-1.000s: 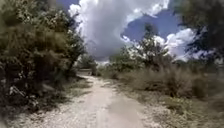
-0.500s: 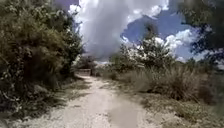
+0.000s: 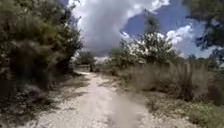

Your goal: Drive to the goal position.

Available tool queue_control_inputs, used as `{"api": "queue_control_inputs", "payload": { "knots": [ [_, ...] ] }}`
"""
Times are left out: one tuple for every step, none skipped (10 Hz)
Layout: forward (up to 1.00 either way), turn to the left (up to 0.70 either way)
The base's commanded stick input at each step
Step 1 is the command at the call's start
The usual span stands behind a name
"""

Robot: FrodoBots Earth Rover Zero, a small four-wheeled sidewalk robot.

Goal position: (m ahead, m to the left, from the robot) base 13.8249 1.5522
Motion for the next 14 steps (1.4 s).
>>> {"api": "queue_control_inputs", "payload": {
  "knots": [
    [0.5, 0.0],
    [0.5, 0.0],
    [0.5, 0.0],
    [0.5, 0.0],
    [0.5, 0.0],
    [0.5, 0.0],
    [0.5, 0.0],
    [0.5, 0.0],
    [0.5, 0.0],
    [0.5, 0.0],
    [0.5, 0.0],
    [0.5, 0.0],
    [0.5, 0.0],
    [0.5, 0.06]
  ]
}}
